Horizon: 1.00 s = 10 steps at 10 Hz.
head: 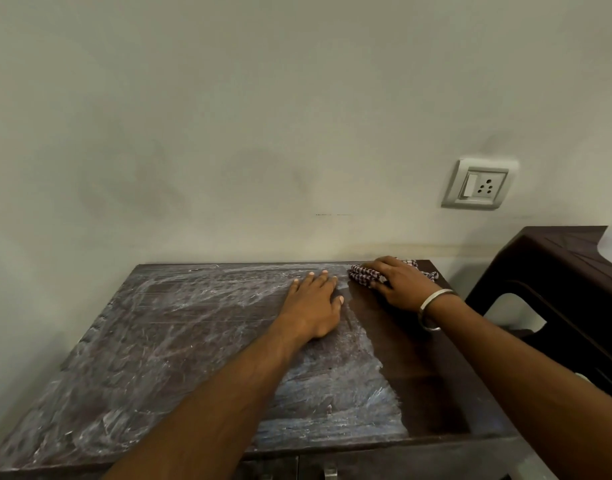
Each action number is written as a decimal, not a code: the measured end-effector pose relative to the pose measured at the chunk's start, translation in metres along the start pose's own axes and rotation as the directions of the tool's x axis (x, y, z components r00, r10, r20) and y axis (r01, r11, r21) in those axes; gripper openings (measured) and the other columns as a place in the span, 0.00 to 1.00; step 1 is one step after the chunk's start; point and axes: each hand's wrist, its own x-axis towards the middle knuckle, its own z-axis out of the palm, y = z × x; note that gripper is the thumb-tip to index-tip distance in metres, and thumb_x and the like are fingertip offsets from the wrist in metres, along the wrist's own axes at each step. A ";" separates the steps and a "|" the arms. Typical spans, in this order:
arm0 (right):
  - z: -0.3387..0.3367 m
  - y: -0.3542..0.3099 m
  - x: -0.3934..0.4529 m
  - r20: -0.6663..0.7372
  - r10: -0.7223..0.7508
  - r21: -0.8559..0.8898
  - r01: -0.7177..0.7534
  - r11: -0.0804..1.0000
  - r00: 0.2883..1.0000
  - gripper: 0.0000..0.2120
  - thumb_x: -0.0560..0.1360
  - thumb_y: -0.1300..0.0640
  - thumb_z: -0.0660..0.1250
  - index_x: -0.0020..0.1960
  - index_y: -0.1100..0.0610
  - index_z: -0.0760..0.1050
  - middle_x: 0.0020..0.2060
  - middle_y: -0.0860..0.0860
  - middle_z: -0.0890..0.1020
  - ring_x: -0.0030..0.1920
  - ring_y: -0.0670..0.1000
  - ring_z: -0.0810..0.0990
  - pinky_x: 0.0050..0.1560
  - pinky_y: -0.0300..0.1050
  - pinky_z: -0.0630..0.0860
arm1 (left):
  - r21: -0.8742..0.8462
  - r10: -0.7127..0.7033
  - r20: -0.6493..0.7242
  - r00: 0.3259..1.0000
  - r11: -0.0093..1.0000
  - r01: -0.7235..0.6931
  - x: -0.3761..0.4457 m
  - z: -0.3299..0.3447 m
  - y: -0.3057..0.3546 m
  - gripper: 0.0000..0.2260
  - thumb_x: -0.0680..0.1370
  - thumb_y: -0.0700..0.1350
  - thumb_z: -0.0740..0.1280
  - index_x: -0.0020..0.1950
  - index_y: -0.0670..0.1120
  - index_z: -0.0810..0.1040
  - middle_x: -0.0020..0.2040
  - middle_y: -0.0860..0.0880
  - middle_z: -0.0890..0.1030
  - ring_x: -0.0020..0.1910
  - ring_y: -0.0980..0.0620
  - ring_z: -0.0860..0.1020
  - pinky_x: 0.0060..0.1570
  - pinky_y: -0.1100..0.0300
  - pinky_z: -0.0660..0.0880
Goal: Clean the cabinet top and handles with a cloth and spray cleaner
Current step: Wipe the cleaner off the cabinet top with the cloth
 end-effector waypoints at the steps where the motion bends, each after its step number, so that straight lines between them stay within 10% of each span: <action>1: -0.002 0.004 0.005 -0.003 0.054 -0.032 -0.054 0.998 0.999 0.22 0.79 0.52 0.60 0.73 0.51 0.64 0.70 0.54 0.68 0.68 0.58 0.69 0.69 0.54 0.66 | -0.003 0.001 0.008 1.000 1.000 -0.001 0.000 0.000 -0.002 0.25 0.84 0.54 0.49 0.80 0.48 0.51 0.81 0.49 0.48 0.79 0.48 0.45 0.77 0.48 0.42; 10: 0.008 0.013 0.019 -0.057 0.060 -0.121 -0.067 0.990 0.997 0.22 0.79 0.50 0.59 0.72 0.47 0.65 0.67 0.54 0.66 0.66 0.61 0.64 0.71 0.51 0.56 | -0.002 0.000 0.019 1.000 1.000 0.000 0.007 -0.005 -0.005 0.25 0.84 0.54 0.49 0.80 0.48 0.50 0.81 0.49 0.48 0.79 0.48 0.46 0.76 0.47 0.43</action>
